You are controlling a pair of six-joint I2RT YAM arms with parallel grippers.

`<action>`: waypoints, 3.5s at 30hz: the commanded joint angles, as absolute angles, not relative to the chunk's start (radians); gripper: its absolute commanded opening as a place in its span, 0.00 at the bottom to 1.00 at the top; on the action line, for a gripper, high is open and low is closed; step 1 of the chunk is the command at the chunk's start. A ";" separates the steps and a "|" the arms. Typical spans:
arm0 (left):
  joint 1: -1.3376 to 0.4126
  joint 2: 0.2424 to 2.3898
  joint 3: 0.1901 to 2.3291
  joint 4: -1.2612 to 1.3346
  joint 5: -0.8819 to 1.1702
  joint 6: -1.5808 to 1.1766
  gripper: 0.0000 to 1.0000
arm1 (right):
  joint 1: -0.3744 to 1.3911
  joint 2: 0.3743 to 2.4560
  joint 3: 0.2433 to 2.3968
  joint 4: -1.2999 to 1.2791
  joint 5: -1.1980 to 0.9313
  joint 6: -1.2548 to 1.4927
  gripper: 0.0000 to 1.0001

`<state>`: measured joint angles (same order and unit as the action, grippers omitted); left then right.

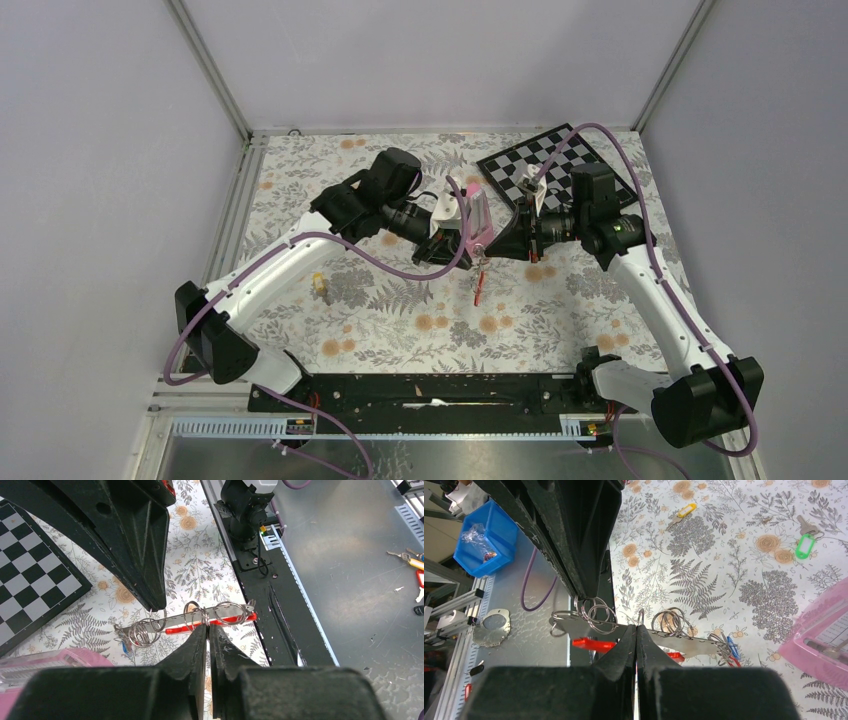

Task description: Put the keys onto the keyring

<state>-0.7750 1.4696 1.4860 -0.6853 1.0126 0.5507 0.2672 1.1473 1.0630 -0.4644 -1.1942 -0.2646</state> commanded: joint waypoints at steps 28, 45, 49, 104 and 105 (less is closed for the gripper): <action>-0.768 1.453 1.439 -0.467 0.957 0.332 0.00 | 0.262 1.102 1.164 -0.640 -1.174 -0.468 0.46; -0.767 1.490 1.304 -0.183 0.961 0.003 0.00 | 0.261 1.115 1.050 -0.525 -1.209 -0.385 0.41; -0.767 1.494 1.293 -0.162 0.959 -0.029 0.00 | 0.261 1.117 1.030 -0.507 -1.197 -0.380 0.41; -0.728 1.477 1.121 0.088 0.999 -0.171 0.01 | 0.261 1.110 1.035 -0.547 -1.159 -0.438 0.00; -0.729 1.476 1.122 0.065 0.991 -0.142 0.03 | 0.262 1.111 1.047 -0.563 -1.144 -0.442 0.00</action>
<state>-0.7341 1.5066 1.1297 0.0532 0.9939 -0.2138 0.2653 1.1172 0.9665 -0.5007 -1.1587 -0.3882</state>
